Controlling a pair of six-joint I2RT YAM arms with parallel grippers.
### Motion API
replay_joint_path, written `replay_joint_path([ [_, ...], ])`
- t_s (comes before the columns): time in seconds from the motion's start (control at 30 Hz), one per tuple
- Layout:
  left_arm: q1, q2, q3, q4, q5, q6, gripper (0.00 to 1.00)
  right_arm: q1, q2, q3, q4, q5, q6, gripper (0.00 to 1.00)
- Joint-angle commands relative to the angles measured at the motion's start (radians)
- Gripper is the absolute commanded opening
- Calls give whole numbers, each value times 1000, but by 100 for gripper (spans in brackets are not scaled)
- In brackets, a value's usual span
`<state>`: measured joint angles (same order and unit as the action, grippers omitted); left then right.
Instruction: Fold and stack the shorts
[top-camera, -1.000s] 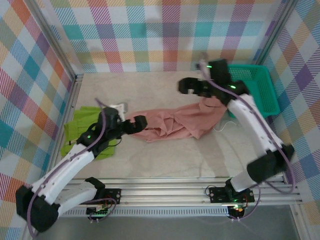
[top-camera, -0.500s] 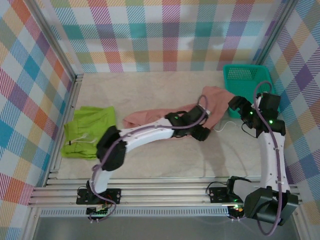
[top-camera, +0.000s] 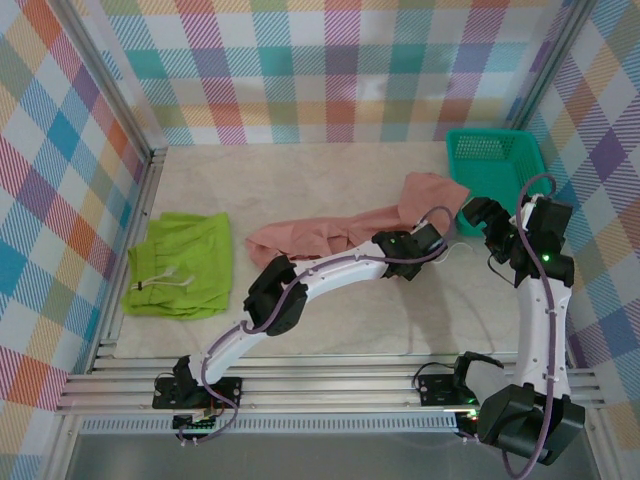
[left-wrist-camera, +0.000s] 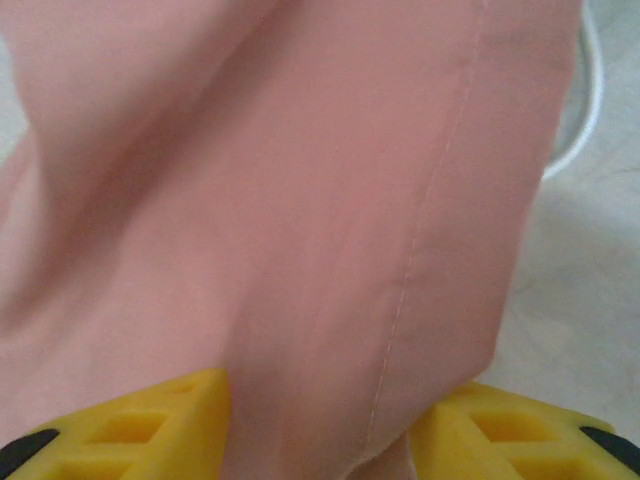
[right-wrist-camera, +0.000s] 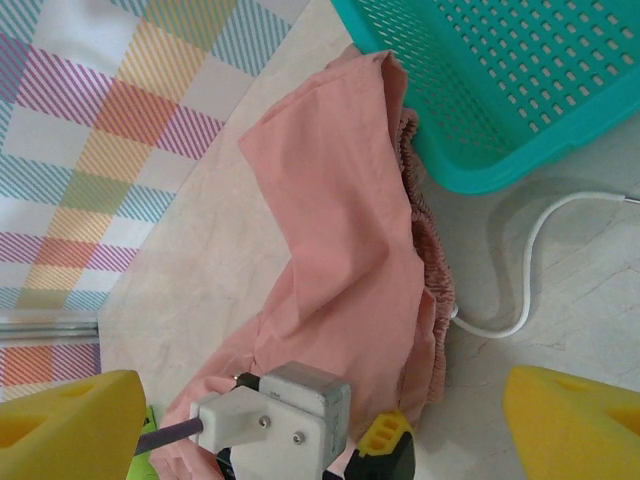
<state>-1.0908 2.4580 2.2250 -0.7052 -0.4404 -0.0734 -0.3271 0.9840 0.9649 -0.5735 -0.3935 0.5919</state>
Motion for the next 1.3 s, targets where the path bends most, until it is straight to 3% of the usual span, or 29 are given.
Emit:
replay_joint_path([
  [0.0,-6,32,44,-3,-80,39,46,-9,-22,-10,32,-39,1,92],
  [0.1,-6,61,65,-4,-73,48,36,-10,-29,-15,31,-42,-3,92],
  [0.33,23,40,144,-47,-70,30,1,-15,-36,-31,33,-51,-8,92],
  [0.57,193,-168,156,-52,71,-21,0,-16,-37,-36,43,-64,-12,92],
  [0.77,456,-299,59,-43,191,-95,0,-16,-40,-28,42,-95,-33,92],
  [0.97,730,-260,22,-33,361,-216,1,-15,-37,-38,45,-148,-43,92],
  [1.03,800,-238,24,-18,447,-240,18,-14,-38,-50,49,-160,-47,92],
  [1.07,824,-232,25,-10,492,-244,35,-13,-40,-55,49,-162,-49,92],
  [1.1,842,-232,27,-4,545,-244,64,-10,-41,-60,49,-163,-55,92],
  [1.13,851,-246,25,-2,574,-237,76,-7,-40,-64,48,-164,-59,92],
  [1.2,847,-305,-14,11,588,-204,87,6,-36,-73,51,-163,-69,92],
  [1.27,842,-403,-110,51,625,-191,90,28,-26,-83,58,-156,-72,92],
])
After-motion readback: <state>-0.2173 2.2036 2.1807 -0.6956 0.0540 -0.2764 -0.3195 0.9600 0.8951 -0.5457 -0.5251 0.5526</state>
